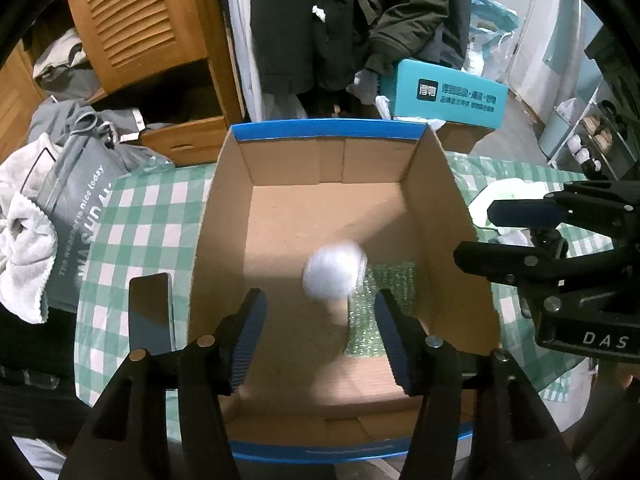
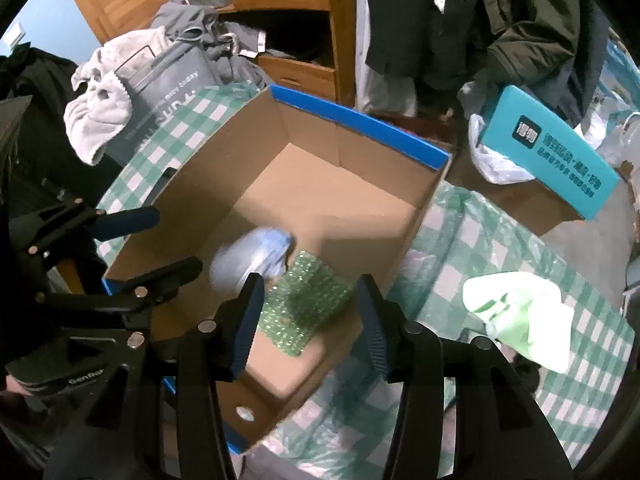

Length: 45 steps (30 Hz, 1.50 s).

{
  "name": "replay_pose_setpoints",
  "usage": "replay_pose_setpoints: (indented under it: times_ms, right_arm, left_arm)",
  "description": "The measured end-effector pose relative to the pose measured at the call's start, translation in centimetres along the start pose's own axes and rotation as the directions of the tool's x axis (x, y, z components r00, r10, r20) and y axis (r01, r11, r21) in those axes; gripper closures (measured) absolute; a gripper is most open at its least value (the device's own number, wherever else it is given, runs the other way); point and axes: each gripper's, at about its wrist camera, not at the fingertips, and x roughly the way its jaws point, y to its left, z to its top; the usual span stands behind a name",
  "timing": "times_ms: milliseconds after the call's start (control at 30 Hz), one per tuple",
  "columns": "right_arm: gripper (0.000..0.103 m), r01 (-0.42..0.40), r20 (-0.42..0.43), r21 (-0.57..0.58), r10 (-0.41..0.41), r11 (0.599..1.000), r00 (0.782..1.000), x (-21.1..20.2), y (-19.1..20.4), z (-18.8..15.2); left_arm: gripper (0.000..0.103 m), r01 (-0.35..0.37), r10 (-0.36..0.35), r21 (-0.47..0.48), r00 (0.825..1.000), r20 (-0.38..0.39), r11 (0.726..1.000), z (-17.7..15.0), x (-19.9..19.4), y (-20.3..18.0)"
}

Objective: Organize soft objects
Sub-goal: 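Open both grippers to drop the sock and scrubber into the shoebox, then move both grippers back over the cloths and socks on the table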

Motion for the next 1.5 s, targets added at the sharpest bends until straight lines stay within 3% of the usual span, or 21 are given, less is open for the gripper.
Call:
replay_pose_setpoints:
  times_ms: [933, 1500]
  right_arm:
    - [0.053, 0.081, 0.045, 0.066, -0.084, 0.995, 0.995, -3.6, -5.4, -4.1]
    - [0.052, 0.109, 0.048, 0.144, -0.117, 0.983, 0.992, -5.1, -9.8, -7.6]
  left_arm:
    - [0.034, 0.044, -0.044, 0.11, 0.999, -0.003, 0.993, 0.5, -0.2, -6.1]
    - [0.034, 0.083, -0.073, 0.171, 0.995, -0.062, 0.982, 0.7, 1.2, -10.9]
